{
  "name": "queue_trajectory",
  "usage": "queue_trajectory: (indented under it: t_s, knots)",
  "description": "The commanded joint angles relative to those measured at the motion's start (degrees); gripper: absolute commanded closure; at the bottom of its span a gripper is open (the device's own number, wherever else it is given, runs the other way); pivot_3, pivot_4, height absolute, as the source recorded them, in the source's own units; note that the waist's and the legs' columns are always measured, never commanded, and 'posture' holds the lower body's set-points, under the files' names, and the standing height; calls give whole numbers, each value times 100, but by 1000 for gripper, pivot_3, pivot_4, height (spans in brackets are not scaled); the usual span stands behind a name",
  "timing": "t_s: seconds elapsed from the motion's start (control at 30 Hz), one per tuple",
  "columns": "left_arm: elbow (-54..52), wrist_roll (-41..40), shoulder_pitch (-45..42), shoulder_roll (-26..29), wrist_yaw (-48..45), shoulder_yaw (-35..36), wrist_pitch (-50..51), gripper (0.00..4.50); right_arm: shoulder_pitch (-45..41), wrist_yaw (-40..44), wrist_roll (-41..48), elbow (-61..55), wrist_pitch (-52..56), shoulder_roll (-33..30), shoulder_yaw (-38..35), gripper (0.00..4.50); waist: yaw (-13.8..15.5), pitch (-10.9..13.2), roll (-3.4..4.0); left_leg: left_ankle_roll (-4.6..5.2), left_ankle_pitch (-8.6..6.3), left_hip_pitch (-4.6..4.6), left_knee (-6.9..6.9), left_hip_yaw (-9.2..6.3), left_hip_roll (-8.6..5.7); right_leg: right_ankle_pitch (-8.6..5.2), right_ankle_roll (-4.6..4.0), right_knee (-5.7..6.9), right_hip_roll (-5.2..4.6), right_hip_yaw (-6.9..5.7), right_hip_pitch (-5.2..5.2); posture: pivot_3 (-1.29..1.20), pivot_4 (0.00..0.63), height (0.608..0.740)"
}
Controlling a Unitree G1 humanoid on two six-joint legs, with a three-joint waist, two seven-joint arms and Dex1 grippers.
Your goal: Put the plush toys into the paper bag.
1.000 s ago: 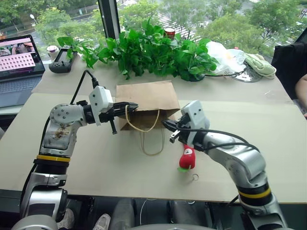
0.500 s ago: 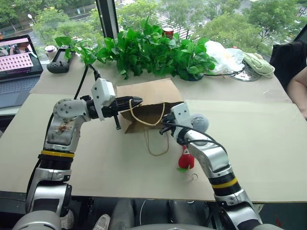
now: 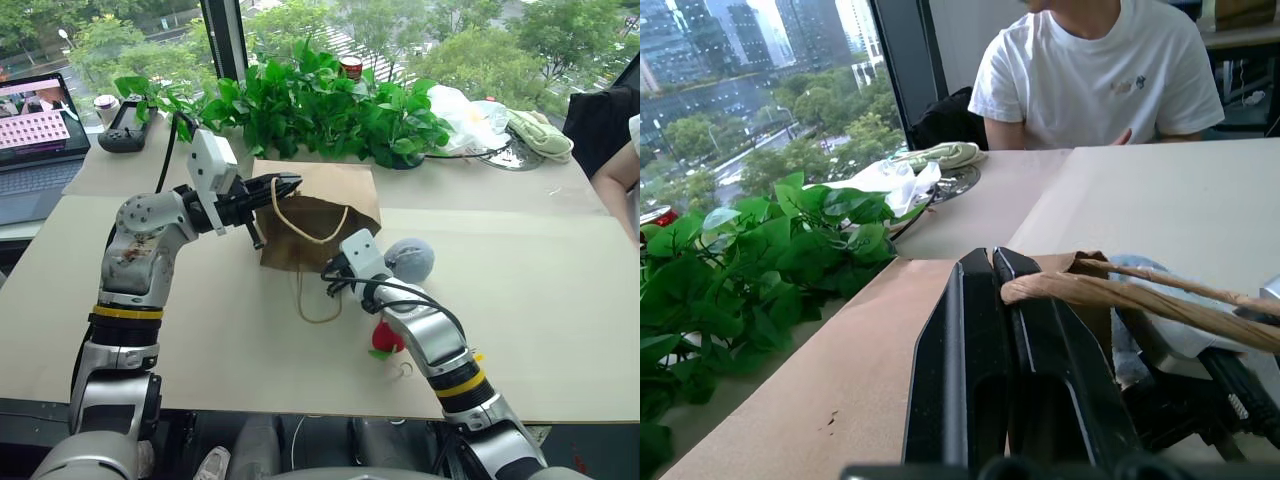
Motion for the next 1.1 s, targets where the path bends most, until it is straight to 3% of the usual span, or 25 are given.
queue_trajectory:
  t_s: [0.03, 0.27, 0.47, 0.73, 0.8, 0.93, 1.1]
  knots:
    - [-246, -98, -18, 67, 85, 192, 21, 4500, -27, 80, -83, -7, -56, 21, -104, 4456, 1, 0, 0, 0, 0, 0, 0, 0, 0, 0, 0, 0, 0, 0, 0, 0, 150, 717]
    - [-228, -23, 184, 48, 86, 135, -1, 4500, -144, 182, 85, -564, 113, 105, -414, 4456, 3, 1, 0, 0, 0, -1, 0, -1, 0, 0, 0, 0, 0, -1, 0, 0, 150, 717]
    - [-176, -38, 228, 23, 131, 140, 33, 4500, -84, 777, 553, -2108, 778, -216, -651, 4456, 14, 1, 2, 0, 0, -4, -1, -3, -1, 0, 0, -2, -1, -3, 0, 0, 150, 717]
    - [-1, -105, 202, -46, 142, 234, 21, 4500, 84, 1271, 1485, -3449, 1905, -667, -1383, 4456, 28, 1, 2, 0, 0, -4, -2, -6, -1, 0, -1, -7, -1, -7, 2, 0, 150, 717]
    - [28, -86, 195, -58, 120, 219, -2, 4500, 83, 1140, 1730, -3374, 2064, -523, -1940, 4456, 19, 1, 2, 0, 0, -4, -2, -6, 0, -1, -1, -7, 0, -7, 2, 0, 150, 717]
    - [54, -67, 193, -79, 78, 204, -28, 4500, 150, 939, 1716, -3089, 2312, -808, -2670, 3416, 29, 1, 2, 0, 0, -5, -2, -6, -1, -1, -2, -9, 0, -7, 3, 0, 150, 717]
    - [103, -40, 174, -84, 39, 188, -76, 4500, 351, 724, 1744, -2795, 2585, -992, -2963, 1643, 40, 1, 2, 0, 0, -6, -6, -7, -2, -1, -2, -28, -2, -8, 8, 0, 150, 717]
